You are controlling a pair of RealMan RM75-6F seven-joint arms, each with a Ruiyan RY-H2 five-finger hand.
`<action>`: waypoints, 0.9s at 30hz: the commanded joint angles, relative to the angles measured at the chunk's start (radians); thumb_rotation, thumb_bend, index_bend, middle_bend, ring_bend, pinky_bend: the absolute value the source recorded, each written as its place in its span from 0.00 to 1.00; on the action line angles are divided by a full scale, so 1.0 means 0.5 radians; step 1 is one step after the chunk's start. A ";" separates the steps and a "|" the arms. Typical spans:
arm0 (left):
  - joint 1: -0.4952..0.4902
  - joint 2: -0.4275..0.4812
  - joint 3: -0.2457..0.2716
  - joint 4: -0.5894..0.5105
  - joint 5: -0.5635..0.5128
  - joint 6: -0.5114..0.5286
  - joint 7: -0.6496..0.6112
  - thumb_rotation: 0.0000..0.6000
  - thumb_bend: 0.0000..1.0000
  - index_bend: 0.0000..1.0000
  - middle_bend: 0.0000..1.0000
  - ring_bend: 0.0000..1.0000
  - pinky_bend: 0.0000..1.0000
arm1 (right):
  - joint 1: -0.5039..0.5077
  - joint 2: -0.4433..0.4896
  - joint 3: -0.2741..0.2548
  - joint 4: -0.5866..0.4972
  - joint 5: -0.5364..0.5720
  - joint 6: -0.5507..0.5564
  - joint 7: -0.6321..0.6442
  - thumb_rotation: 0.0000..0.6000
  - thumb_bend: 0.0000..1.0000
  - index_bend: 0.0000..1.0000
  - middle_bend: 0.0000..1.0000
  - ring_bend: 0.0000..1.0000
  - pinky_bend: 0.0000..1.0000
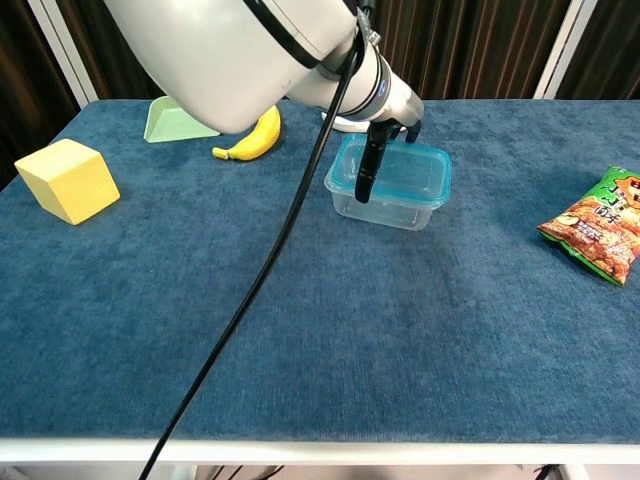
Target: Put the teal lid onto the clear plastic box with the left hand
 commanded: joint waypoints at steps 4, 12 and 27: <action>-0.020 0.015 0.000 -0.018 -0.008 -0.003 0.062 0.91 0.28 0.29 0.31 0.20 0.14 | -0.003 -0.001 0.001 0.002 0.004 0.000 0.002 1.00 0.13 0.01 0.16 0.00 0.00; -0.028 -0.029 -0.012 0.040 -0.098 0.006 0.135 0.95 0.28 0.28 0.29 0.19 0.14 | -0.013 0.000 0.002 0.006 0.007 0.008 0.008 1.00 0.13 0.01 0.16 0.00 0.00; -0.038 -0.097 -0.100 0.124 -0.196 0.046 0.309 0.95 0.28 0.27 0.29 0.19 0.14 | -0.027 -0.003 0.003 0.027 0.010 0.020 0.033 1.00 0.13 0.01 0.16 0.00 0.00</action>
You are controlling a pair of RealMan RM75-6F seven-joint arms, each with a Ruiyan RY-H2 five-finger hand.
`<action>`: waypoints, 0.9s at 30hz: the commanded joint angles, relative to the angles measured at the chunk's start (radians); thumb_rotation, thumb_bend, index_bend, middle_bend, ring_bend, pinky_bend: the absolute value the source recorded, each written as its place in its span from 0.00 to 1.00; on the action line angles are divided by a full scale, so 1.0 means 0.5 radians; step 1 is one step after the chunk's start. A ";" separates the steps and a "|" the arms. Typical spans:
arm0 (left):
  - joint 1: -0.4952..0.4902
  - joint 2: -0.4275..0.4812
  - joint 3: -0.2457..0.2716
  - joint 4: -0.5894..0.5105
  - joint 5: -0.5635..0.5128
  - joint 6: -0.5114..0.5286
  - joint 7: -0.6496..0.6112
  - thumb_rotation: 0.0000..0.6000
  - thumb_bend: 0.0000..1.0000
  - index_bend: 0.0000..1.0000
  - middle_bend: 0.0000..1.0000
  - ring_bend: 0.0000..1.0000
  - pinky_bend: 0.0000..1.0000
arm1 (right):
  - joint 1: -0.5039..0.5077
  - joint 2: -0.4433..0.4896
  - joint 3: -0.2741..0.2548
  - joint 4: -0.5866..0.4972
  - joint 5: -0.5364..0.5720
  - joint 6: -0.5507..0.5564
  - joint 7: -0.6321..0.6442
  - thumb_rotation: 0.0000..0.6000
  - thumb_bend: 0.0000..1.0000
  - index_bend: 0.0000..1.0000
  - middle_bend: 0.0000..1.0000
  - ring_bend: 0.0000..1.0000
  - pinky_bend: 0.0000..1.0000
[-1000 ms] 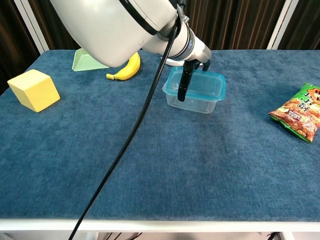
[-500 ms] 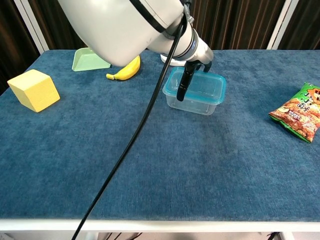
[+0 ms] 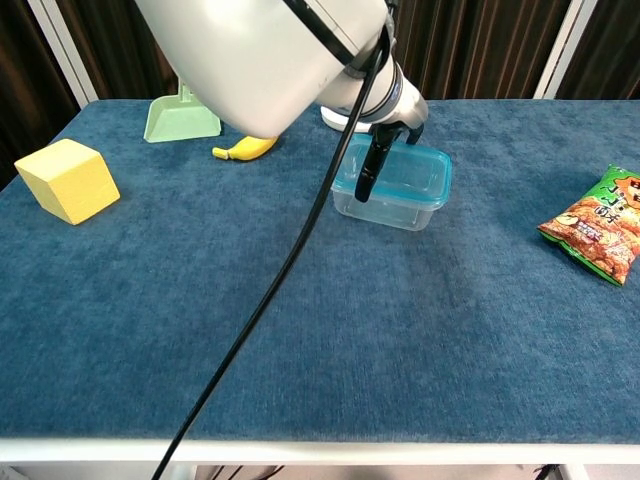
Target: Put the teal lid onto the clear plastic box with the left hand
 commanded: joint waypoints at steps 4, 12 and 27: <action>-0.011 -0.048 -0.049 0.052 -0.051 0.035 0.097 0.95 0.28 0.27 0.29 0.19 0.14 | -0.001 -0.002 -0.001 0.009 -0.002 -0.002 0.012 1.00 0.13 0.01 0.16 0.00 0.00; -0.013 -0.071 -0.142 0.064 -0.089 0.098 0.222 0.95 0.28 0.26 0.28 0.18 0.14 | -0.003 -0.005 0.001 0.026 -0.004 -0.001 0.032 1.00 0.13 0.01 0.16 0.00 0.00; 0.039 -0.156 -0.308 0.150 -0.113 0.188 0.442 0.97 0.09 0.06 0.09 0.04 0.13 | -0.016 -0.012 0.001 0.055 -0.007 0.014 0.065 1.00 0.13 0.01 0.16 0.00 0.00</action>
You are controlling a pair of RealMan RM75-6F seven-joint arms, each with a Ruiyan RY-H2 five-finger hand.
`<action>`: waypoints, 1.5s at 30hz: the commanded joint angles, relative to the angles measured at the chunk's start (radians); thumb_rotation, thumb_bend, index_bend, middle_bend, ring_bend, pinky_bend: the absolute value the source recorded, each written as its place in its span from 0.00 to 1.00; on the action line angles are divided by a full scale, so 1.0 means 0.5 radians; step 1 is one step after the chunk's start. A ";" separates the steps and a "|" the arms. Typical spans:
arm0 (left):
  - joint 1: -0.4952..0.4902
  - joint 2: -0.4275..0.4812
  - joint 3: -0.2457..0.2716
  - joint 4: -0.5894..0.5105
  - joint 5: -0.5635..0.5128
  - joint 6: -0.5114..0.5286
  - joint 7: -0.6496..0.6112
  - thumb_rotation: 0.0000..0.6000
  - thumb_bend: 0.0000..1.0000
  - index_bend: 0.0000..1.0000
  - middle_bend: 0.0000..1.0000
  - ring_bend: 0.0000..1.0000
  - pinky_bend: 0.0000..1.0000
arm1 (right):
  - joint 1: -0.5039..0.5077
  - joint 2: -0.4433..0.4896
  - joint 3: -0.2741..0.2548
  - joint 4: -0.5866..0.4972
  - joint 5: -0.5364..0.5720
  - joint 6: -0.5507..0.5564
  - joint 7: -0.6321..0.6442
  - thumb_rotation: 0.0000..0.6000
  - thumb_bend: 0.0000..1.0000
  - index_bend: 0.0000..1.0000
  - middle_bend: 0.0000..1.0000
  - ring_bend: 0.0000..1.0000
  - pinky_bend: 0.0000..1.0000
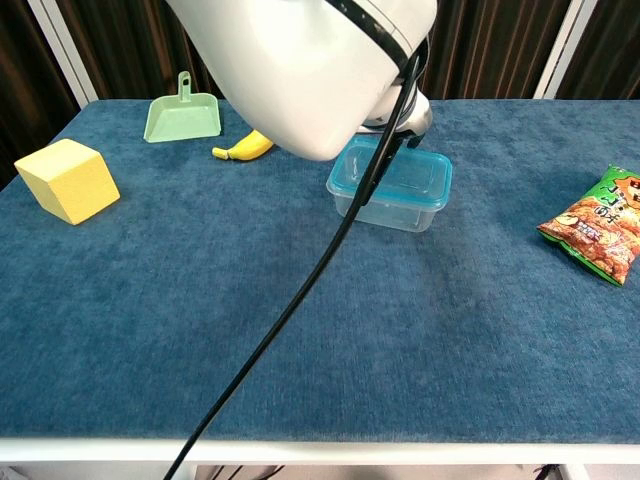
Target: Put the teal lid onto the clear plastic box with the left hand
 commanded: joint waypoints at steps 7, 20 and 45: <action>0.046 0.000 -0.113 -0.034 0.014 0.067 0.093 0.97 0.04 0.02 0.03 0.00 0.11 | -0.003 0.004 0.001 -0.002 -0.007 0.008 0.000 1.00 0.13 0.01 0.16 0.00 0.00; 0.209 0.234 -0.178 -0.475 0.309 0.217 -0.108 0.97 0.04 0.10 0.07 0.00 0.13 | 0.001 0.005 0.002 -0.010 -0.028 0.017 -0.008 1.00 0.13 0.01 0.16 0.00 0.00; 0.244 0.178 -0.096 -0.568 0.267 0.308 -0.097 1.00 0.02 0.15 0.12 0.00 0.13 | -0.013 0.007 -0.008 -0.041 -0.051 0.046 -0.044 1.00 0.13 0.01 0.16 0.00 0.00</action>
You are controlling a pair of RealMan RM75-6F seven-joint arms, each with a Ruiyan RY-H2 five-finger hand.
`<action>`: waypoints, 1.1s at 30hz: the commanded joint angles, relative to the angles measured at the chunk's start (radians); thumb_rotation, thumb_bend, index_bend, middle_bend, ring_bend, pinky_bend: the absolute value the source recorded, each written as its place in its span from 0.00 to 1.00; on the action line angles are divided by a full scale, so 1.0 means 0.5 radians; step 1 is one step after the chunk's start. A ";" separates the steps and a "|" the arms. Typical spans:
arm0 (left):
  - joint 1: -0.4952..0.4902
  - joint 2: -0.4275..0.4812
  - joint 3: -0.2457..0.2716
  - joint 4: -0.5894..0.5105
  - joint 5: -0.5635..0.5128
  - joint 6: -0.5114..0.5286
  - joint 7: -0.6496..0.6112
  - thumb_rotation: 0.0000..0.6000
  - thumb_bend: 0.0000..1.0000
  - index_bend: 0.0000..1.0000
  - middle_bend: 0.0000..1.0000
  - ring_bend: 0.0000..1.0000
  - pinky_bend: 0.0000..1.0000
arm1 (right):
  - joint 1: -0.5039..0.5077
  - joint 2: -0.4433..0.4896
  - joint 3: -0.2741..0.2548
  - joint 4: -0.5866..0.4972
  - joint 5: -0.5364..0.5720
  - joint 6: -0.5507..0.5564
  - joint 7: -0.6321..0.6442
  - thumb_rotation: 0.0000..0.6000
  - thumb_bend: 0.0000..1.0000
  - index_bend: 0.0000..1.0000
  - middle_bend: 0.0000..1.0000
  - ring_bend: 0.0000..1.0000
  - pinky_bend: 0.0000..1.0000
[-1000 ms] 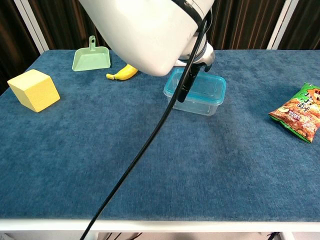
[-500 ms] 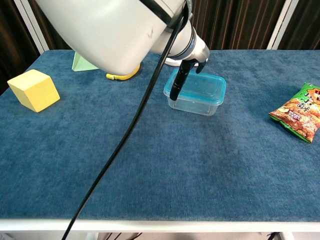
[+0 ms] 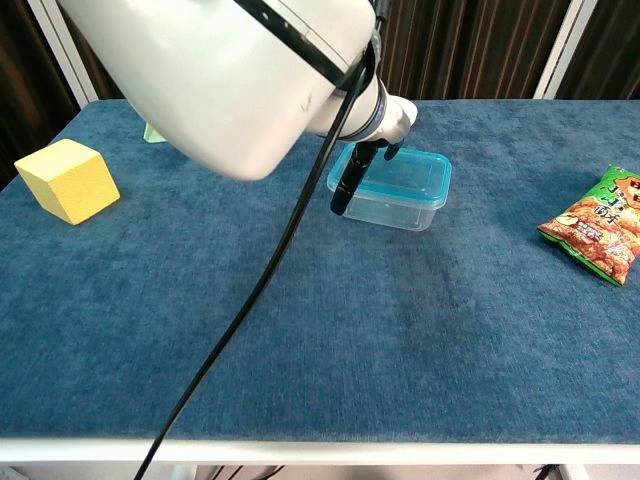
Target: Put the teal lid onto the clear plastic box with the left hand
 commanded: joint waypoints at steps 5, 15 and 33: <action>0.033 0.081 -0.034 -0.125 0.094 0.018 -0.072 1.00 0.02 0.15 0.12 0.00 0.13 | -0.009 0.003 0.000 0.006 -0.005 0.018 0.011 1.00 0.13 0.01 0.16 0.00 0.00; 0.198 0.332 0.087 -0.666 0.429 0.113 -0.342 1.00 0.02 0.15 0.12 0.00 0.12 | 0.011 0.001 0.004 0.006 -0.017 -0.003 0.005 1.00 0.13 0.01 0.16 0.00 0.00; 0.216 0.314 0.271 -0.767 0.475 0.173 -0.523 1.00 0.02 0.15 0.12 0.00 0.11 | 0.025 0.008 -0.001 -0.040 -0.024 -0.020 -0.047 1.00 0.13 0.01 0.16 0.00 0.00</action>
